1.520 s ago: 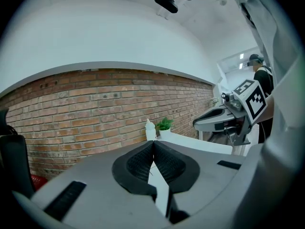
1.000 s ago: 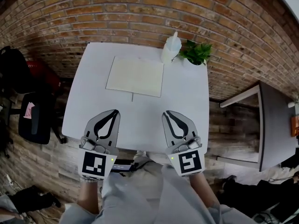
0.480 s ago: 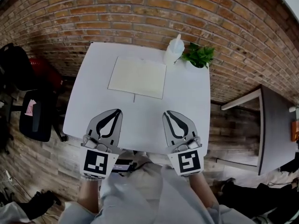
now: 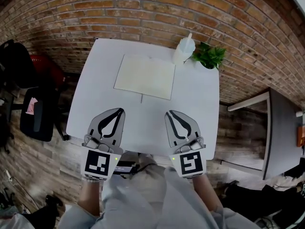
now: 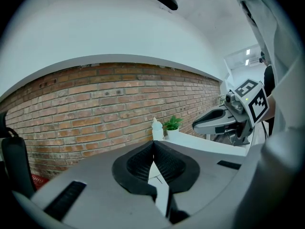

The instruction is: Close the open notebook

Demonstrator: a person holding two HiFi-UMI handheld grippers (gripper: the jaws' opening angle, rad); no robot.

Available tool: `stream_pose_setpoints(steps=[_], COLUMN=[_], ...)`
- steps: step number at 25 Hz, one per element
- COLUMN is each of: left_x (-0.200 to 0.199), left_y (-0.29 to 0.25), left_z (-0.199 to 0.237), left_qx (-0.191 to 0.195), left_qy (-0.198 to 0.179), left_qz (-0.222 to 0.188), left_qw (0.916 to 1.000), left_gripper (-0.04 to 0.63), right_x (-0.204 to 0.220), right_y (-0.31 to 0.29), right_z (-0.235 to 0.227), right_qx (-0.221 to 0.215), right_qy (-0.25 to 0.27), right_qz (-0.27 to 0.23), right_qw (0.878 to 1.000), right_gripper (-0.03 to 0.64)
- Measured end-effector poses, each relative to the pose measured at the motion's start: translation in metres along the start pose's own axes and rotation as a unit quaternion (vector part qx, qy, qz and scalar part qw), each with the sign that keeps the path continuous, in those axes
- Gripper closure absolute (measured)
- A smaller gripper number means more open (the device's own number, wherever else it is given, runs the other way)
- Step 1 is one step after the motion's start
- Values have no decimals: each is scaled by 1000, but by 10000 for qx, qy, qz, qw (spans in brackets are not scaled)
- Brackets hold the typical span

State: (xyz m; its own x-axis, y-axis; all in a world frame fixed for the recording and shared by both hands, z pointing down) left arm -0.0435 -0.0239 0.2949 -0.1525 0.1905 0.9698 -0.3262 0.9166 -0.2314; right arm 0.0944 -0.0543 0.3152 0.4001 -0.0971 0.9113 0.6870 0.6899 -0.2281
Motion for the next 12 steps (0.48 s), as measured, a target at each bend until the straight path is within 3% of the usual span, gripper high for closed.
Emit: stream_pose_setpoints(steps=[12], left_x=[17], left_y=[-10], left_z=[39], left_qx=[-3], left_qy=[-81], left_qz=[152], left_qw=[9999], left_gripper=[577], right_x=[8], right_y=[-48], right_z=[14], right_qx=[-223], right_qy=[245], right_qz=[351], right_qw=[9988], right_gripper=[563])
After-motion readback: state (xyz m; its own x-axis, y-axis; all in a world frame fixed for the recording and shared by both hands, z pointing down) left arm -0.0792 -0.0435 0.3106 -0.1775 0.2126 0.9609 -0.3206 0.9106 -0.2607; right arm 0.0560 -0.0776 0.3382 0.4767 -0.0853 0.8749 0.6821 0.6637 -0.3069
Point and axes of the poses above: the fingertips, and each gripper's own axes: y backward along the fingers, z to its left, x out of its underside, the point moved 2 cm from there along y, backward along the fingers, and after that the axes turned 5 degrees about y, right-handed, at the moved point
